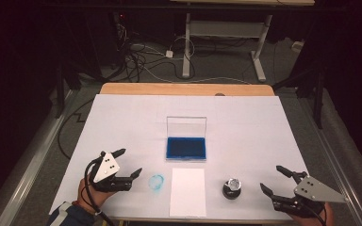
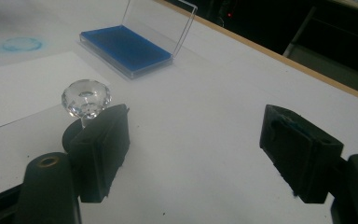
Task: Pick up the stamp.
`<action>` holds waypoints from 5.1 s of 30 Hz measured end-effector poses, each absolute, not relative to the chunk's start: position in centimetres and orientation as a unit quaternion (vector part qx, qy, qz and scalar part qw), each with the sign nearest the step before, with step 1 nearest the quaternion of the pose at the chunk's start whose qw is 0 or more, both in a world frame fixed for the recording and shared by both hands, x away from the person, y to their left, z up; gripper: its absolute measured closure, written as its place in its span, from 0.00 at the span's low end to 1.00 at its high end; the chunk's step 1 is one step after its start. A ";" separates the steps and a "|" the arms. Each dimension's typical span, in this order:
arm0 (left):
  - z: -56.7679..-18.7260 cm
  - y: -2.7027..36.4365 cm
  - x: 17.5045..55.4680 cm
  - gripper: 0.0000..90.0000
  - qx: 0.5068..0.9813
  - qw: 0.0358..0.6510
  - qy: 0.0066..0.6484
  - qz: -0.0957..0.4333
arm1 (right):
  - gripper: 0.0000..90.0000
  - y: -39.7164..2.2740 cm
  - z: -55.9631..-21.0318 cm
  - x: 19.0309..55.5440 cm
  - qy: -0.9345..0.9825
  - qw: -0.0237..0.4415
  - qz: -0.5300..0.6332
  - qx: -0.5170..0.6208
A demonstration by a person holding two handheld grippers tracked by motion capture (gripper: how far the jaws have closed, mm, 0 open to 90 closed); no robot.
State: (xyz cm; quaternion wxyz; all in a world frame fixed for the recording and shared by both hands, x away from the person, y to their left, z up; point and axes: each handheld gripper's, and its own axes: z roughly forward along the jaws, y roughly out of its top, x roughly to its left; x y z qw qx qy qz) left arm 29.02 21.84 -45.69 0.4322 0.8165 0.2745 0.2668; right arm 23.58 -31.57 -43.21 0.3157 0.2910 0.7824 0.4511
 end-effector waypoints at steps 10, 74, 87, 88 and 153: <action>-46.1 21.4 28.7 0.17 0.826 0.419 0.264 0.267 | 0.28 -31.2 -43.2 23.9 0.793 0.296 0.449 0.287; -47.4 20.9 28.9 0.17 0.860 0.373 0.255 0.239 | 0.57 -21.0 -42.0 28.9 0.938 0.111 0.232 0.231; -47.4 20.8 28.9 0.17 0.863 0.370 0.253 0.235 | 0.62 -21.0 -42.0 28.9 0.938 0.115 0.234 0.226; -47.4 20.8 28.9 0.17 0.863 0.370 0.253 0.235 | 0.62 -21.0 -42.0 28.9 0.938 0.115 0.234 0.226; -47.7 22.5 28.3 0.17 0.849 0.387 0.271 0.239 | 0.63 -17.9 -38.1 34.0 0.931 0.136 0.303 0.152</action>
